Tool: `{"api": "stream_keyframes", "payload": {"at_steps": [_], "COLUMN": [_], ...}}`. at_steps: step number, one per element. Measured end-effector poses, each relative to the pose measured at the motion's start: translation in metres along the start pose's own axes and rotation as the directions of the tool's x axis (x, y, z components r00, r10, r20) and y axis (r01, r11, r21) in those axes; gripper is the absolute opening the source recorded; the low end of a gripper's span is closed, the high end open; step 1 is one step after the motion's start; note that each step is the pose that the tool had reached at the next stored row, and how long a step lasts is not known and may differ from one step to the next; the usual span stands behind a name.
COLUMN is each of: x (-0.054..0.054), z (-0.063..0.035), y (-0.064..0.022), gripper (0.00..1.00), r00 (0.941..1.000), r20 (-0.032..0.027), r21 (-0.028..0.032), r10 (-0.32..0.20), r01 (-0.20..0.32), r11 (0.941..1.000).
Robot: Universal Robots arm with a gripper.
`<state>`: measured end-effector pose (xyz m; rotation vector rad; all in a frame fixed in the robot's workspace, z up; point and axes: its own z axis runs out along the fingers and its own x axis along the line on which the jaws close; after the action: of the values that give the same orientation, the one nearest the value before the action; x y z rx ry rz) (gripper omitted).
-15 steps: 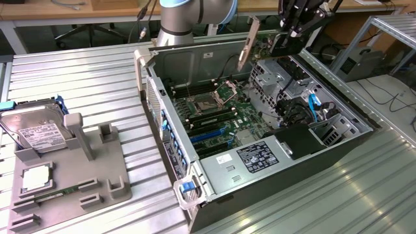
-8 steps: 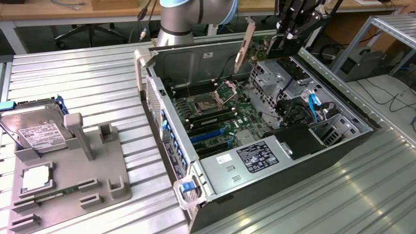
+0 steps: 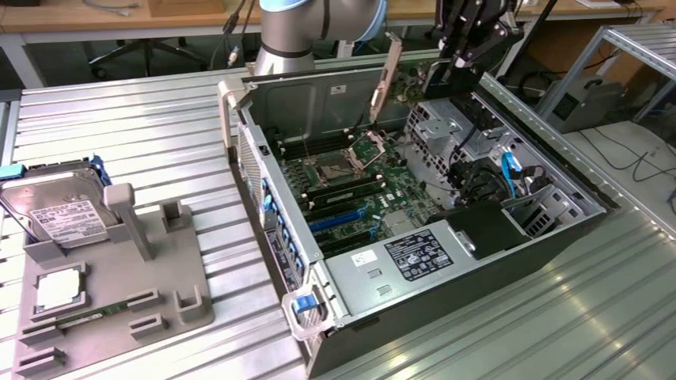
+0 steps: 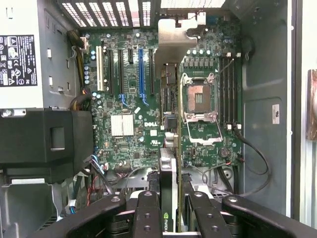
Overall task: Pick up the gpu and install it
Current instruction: 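Insert the gpu into the slot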
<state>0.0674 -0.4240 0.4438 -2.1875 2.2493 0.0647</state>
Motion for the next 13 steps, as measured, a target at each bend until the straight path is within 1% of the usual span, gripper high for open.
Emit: {"api": "stream_keyframes", "payload": {"at_steps": [2,5,10,13], "x": [0.000,0.000,0.001,0.001], "z": [0.0014,0.0030,0.0080,0.0132], "y": [0.0061,0.0106,0.0142,0.0163], "gripper": [0.27,0.27,0.27,0.27], "r00": [1.0000,1.0000,1.0000,1.0000], "r20": [0.0001,0.0001,-0.0002,-0.0001], "r21": [0.0000,0.0000,0.0000,0.0000], "r10": [0.000,0.000,0.000,0.000], "r01": [0.000,0.000,0.000,0.000], "r11": [1.0000,1.0000,1.0000,1.0000]}}
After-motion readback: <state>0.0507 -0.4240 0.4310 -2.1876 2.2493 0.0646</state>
